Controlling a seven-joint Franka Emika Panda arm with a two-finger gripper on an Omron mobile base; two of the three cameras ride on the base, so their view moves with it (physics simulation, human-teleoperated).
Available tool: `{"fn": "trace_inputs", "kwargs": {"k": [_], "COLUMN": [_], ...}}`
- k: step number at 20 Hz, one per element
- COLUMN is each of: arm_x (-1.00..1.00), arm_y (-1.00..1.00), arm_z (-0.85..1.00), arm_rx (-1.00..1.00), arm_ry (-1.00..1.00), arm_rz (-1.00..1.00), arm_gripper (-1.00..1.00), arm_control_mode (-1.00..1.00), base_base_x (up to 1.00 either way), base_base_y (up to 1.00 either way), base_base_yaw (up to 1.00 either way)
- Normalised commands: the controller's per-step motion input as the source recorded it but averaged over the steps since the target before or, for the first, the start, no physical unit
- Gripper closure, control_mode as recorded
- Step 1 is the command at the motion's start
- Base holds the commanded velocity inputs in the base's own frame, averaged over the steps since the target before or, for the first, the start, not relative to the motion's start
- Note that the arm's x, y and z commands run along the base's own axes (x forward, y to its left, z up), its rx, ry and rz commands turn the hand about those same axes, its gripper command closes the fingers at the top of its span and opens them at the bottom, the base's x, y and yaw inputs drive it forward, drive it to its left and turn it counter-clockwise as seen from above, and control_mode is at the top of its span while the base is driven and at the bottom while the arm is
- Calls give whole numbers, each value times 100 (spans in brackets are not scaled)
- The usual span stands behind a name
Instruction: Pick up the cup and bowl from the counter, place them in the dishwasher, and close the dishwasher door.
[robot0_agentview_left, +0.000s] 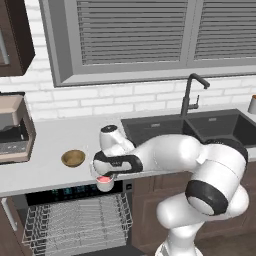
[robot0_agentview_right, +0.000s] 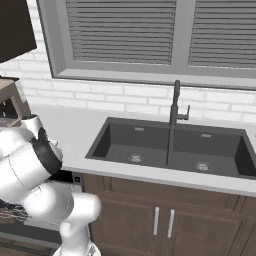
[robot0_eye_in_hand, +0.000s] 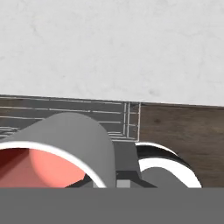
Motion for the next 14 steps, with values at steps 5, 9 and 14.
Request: {"fn": "trace_inputs", "kwargs": {"k": [5,9,14], "arm_x": [-85,-69,-16], "arm_y": [47,67,64], "arm_z": [-37,-54,-43], "arm_rx": [-3,-8,-10], "arm_ry": [-13,-12,-13], "arm_rz": [5,4,1], "arm_gripper": [100,100,100], "arm_control_mode": [-100,-100,-100], "base_base_x": [0,0,0], "base_base_y": [0,0,0], "base_base_yaw": [0,0,0]}}
